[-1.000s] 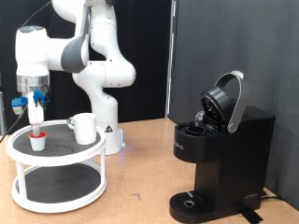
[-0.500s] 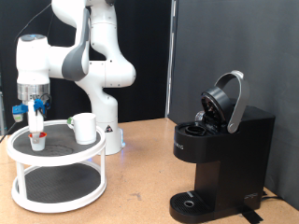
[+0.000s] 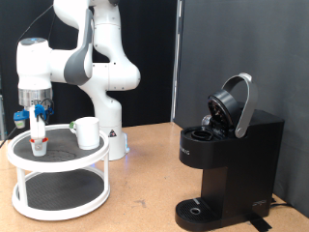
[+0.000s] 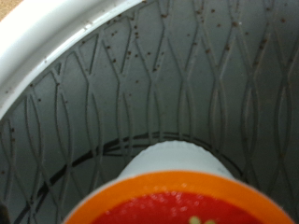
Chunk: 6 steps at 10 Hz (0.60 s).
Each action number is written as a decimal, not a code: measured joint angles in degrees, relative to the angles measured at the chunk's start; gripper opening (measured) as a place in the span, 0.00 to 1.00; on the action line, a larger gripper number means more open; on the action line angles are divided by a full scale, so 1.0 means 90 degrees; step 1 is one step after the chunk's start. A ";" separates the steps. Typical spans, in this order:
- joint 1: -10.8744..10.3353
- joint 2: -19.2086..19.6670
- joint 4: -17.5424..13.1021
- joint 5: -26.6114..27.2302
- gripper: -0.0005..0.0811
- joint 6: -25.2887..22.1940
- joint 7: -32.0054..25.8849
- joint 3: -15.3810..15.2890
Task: Make a cup of coffee with the keurig machine
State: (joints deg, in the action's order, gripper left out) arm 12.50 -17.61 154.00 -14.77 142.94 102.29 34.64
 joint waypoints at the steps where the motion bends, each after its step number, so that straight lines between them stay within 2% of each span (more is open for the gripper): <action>1: -0.0006 0.0000 0.0001 0.0030 0.91 0.0000 0.0000 0.0000; 4: -0.0031 0.0000 0.0002 0.0084 0.91 0.0000 0.0000 0.0000; 5: -0.0031 0.0000 0.0002 0.0085 0.79 0.0000 -0.0001 0.0000; 6: -0.0032 0.0000 0.0002 0.0085 0.79 0.0000 -0.0001 0.0000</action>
State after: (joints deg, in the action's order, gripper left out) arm 12.22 -17.61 154.02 -14.00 142.94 102.28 34.63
